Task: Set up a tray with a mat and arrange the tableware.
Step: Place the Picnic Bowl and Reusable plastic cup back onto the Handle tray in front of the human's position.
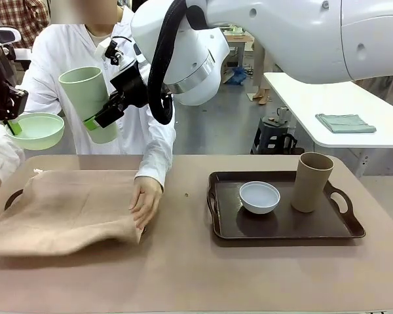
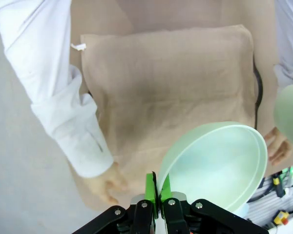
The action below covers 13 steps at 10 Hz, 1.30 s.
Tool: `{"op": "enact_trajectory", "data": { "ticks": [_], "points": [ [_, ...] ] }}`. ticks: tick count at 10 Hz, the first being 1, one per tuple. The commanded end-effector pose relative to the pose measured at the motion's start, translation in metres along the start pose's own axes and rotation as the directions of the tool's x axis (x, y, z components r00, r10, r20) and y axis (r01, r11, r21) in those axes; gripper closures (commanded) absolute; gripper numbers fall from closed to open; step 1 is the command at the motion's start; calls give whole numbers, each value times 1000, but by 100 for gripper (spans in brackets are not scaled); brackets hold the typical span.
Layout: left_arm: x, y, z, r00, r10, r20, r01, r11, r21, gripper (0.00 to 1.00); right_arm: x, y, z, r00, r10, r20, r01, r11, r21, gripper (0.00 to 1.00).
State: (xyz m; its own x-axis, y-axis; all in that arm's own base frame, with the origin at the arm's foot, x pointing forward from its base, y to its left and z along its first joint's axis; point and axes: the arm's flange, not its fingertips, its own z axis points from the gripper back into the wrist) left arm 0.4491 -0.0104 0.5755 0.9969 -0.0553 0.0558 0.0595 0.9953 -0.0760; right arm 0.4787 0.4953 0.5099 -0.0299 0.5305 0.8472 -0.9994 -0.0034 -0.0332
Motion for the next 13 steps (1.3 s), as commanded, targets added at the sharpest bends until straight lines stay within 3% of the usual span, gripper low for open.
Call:
{"op": "enact_trajectory", "data": {
  "ticks": [1, 13],
  "points": [
    [-1, 0, 0, 1000, -6, 1, 7, 1000, -4, 100, 1, 1, 2, 1000, 6, -7, -6, 1000, -7, 77],
    [-1, 0, 0, 1000, -6, 1, 7, 1000, -4, 100, 1, 1, 2, 1000, 6, -7, -6, 1000, -7, 77]
  ]
}}
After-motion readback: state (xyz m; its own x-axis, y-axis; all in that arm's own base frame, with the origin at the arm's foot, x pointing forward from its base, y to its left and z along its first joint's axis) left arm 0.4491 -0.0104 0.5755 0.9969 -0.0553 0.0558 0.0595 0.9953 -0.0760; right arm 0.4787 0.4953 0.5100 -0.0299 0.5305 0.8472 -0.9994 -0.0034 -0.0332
